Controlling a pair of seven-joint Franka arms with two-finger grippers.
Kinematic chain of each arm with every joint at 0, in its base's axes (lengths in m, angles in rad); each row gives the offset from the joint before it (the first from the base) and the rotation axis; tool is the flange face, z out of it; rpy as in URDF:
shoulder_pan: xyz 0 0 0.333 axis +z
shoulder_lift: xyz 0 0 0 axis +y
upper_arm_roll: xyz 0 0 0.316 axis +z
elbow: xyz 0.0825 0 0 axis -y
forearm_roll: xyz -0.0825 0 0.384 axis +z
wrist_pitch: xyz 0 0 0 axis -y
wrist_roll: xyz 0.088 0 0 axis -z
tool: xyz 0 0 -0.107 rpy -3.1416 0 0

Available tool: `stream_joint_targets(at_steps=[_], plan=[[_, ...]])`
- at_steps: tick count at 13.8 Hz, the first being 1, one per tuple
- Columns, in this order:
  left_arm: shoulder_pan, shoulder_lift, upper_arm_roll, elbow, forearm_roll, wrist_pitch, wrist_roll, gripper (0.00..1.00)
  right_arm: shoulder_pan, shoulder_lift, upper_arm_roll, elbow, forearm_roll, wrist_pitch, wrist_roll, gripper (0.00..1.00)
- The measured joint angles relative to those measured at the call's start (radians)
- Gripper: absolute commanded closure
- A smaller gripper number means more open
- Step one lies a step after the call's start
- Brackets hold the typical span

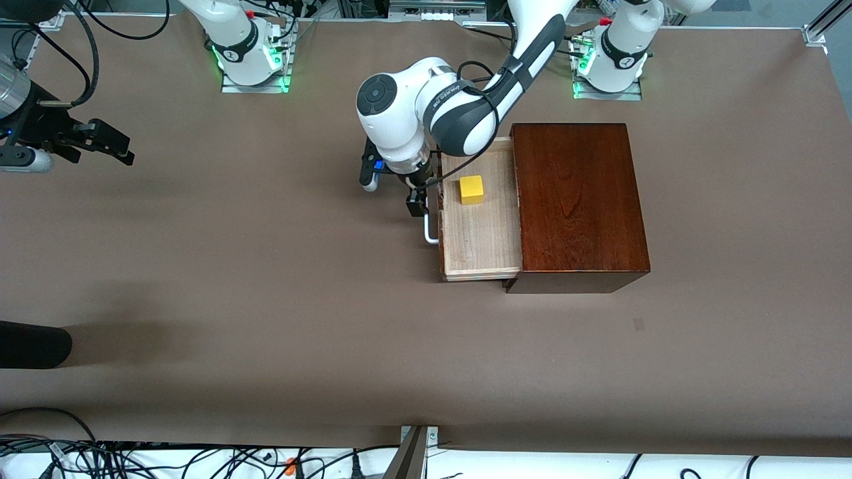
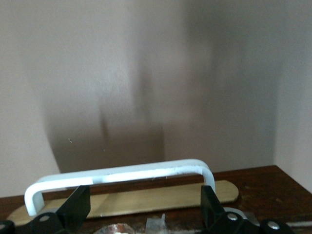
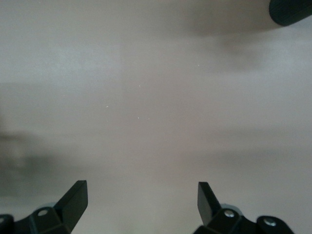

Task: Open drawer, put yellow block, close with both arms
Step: 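Push the drawer shut into the box with the left gripper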

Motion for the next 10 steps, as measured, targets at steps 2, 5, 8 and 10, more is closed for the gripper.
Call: stream_joint_targets(at_steps=[2,5,8,10], plan=[[0.0,0.0,0.002,0.006,0.0,-0.029,-0.002,0.0,0.0,0.008,-0.012,0.001,0.0,-0.011,0.003,0.0],[-0.001,-0.002,0.012,0.009,0.004,-0.083,-0.003,0.0,0.001,0.019,-0.014,0.014,0.0,-0.013,0.003,0.0],[-0.001,-0.004,0.03,0.009,0.005,-0.126,-0.005,0.0,0.001,0.02,-0.014,0.018,0.0,-0.021,0.003,0.0],[-0.002,-0.005,0.049,0.009,0.009,-0.154,-0.006,0.0,0.001,0.02,-0.014,0.019,0.0,-0.027,0.002,0.0]])
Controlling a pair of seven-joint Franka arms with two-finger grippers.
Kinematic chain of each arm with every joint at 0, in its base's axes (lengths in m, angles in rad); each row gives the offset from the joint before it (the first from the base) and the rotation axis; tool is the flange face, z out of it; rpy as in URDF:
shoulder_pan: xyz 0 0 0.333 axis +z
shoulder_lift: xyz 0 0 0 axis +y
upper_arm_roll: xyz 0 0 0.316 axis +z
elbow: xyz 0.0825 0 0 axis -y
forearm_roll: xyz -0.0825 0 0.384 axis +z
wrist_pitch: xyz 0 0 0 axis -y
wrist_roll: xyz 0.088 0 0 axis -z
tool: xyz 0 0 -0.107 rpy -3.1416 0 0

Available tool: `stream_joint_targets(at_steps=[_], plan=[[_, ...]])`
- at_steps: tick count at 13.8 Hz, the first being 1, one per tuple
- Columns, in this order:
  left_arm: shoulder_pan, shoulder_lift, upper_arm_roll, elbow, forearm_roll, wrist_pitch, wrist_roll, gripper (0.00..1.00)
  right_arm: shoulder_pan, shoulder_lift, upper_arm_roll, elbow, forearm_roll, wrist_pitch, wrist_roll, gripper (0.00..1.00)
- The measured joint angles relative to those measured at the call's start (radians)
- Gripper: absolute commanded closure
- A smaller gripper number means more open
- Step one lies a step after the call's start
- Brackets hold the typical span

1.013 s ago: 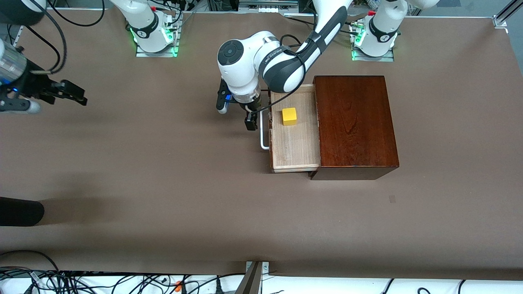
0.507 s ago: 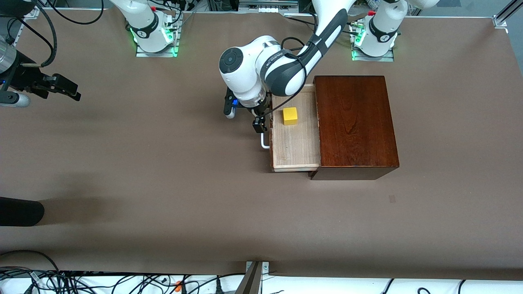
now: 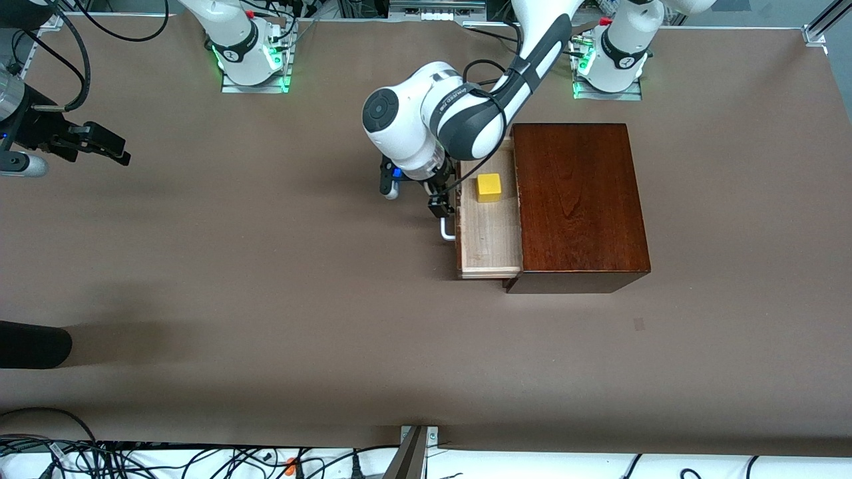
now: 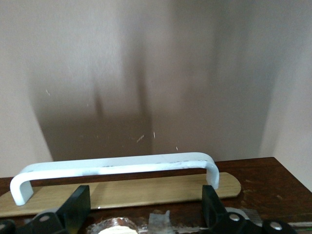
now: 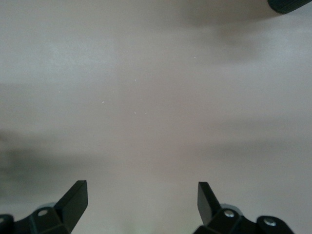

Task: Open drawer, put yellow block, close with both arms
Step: 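Push the drawer shut into the box with the left gripper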

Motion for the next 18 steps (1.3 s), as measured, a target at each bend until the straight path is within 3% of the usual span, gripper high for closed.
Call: stream_joint_targets(at_steps=[5,18], plan=[[0.015,-0.013,0.041,0.0,0.061,-0.072,0.002,0.0,0.0,0.0,-0.001,0.001,0.0,-0.009,-0.001,0.0],[0.097,-0.044,0.041,-0.079,0.063,-0.1,0.004,0.0,0.001,0.0,-0.001,0.006,0.0,-0.023,-0.001,0.0]])
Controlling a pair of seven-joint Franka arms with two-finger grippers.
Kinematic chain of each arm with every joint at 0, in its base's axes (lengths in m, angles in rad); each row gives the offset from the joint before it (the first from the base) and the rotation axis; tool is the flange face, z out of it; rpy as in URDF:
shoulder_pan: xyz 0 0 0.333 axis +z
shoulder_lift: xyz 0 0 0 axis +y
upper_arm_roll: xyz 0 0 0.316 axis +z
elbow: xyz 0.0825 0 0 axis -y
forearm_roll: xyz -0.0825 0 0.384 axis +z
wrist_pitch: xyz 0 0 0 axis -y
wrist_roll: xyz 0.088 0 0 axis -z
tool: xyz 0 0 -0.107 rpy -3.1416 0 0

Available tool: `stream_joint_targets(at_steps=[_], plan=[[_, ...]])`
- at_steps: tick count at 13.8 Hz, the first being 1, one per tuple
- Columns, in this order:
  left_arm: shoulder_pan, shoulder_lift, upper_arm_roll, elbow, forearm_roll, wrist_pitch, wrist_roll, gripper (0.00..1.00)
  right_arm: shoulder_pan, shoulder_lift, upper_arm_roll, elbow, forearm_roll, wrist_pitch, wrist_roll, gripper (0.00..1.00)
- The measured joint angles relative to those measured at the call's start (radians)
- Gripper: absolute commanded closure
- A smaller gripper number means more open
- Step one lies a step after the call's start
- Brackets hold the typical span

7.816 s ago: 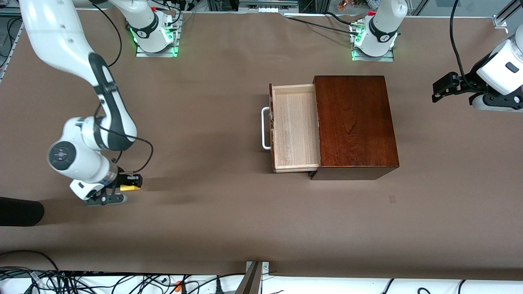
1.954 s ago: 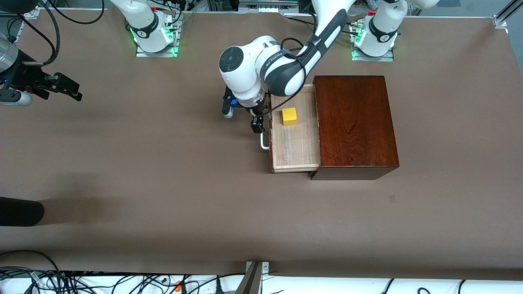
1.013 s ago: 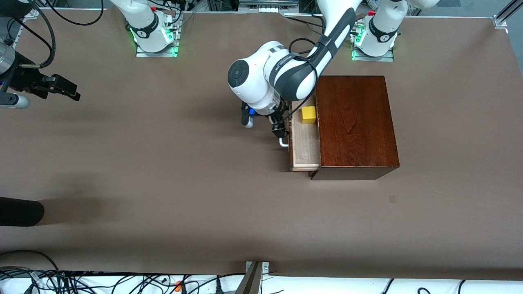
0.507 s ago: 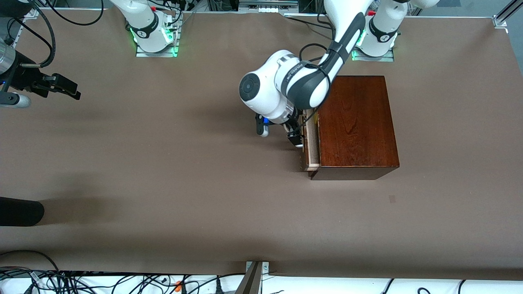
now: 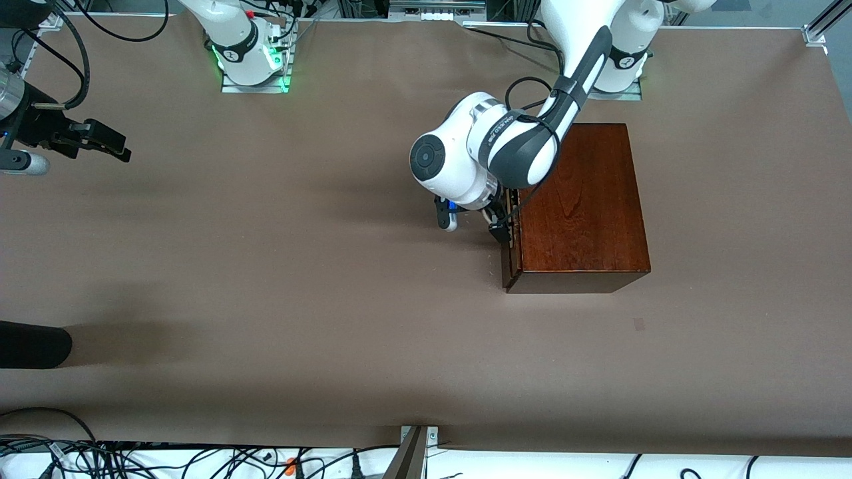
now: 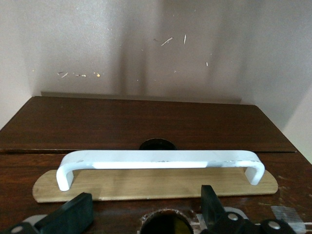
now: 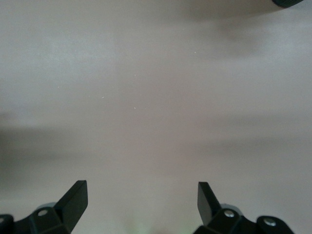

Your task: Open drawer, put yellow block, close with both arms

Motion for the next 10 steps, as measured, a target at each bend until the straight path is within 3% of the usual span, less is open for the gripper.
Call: stream_joint_targets(at_steps=[10], plan=[[-0.025,-0.001,-0.005,-0.01,0.069,-0.032,-0.056,0.0,0.002,0.0,0.0,0.001,0.0,-0.005,0.0,0.0]])
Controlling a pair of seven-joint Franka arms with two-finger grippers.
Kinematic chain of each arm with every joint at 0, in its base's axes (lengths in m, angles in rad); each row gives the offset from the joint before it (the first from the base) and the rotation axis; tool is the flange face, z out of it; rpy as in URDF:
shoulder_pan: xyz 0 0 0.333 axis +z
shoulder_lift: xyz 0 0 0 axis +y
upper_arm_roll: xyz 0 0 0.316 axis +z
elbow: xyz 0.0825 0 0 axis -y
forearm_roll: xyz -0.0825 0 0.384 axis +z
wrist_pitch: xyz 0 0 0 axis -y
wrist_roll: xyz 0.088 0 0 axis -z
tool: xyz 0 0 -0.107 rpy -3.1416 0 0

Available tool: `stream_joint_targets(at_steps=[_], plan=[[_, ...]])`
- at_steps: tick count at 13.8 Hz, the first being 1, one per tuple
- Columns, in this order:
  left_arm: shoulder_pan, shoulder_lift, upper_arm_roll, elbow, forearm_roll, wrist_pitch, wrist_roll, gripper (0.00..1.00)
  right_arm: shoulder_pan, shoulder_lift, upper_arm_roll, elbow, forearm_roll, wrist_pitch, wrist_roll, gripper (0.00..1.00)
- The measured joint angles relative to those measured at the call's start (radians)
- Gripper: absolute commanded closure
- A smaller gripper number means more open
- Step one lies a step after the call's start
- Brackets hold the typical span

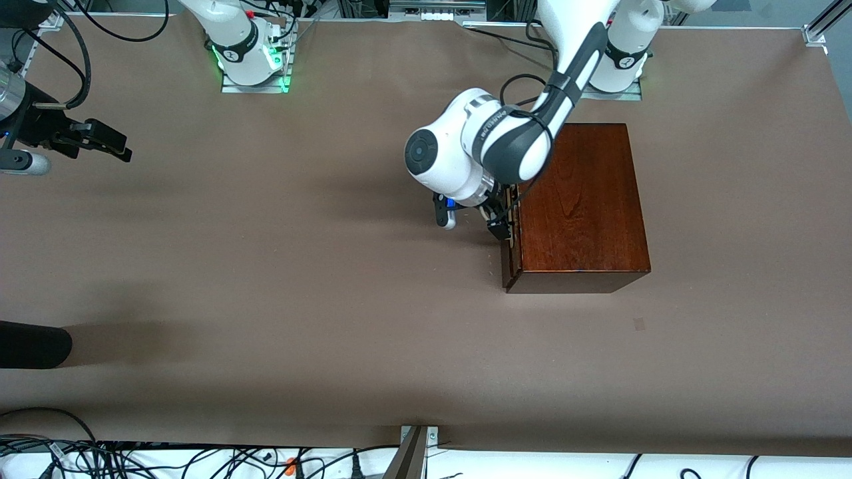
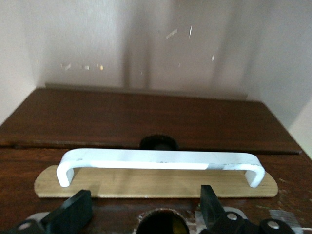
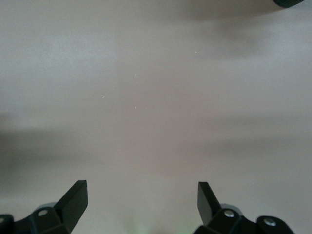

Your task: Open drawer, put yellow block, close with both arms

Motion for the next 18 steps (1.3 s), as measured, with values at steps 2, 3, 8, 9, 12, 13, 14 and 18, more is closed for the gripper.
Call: stream_joint_targets(at_steps=[2,3,8,9,12,13,14,18], plan=[[-0.02,-0.001,-0.003,0.0,0.024,-0.019,-0.039,0.0,0.0,0.0,0.0,0.0,0.0,-0.013,0.0,0.0],[-0.028,-0.002,-0.004,0.0,0.026,-0.027,-0.071,0.0,0.0,0.0,0.0,0.0,0.0,-0.017,0.0,0.0],[-0.077,-0.015,-0.037,0.049,-0.105,0.008,-0.432,0.0,0.0,0.0,0.0,0.0,0.0,-0.021,0.0,0.0],[-0.087,-0.021,-0.037,0.081,-0.175,0.013,-0.562,0.0,0.0,0.0,0.0,0.0,0.0,-0.021,0.0,0.0],[-0.083,-0.076,-0.028,0.159,-0.267,0.014,-0.932,0.0,0.0,0.0,0.0,0.001,0.0,-0.022,0.0,0.0],[-0.079,-0.11,-0.019,0.169,-0.27,0.012,-1.029,0.0,0.0,0.0,0.0,0.001,0.0,-0.022,0.0,0.0],[-0.072,-0.148,-0.006,0.174,-0.271,0.006,-1.119,0.0,0.0,0.0,0.0,0.001,0.0,-0.022,0.0,0.0],[0.052,-0.287,0.02,0.178,-0.273,-0.1,-1.257,0.0,0.0,0.0,0.0,0.002,0.0,-0.022,0.0,0.0]])
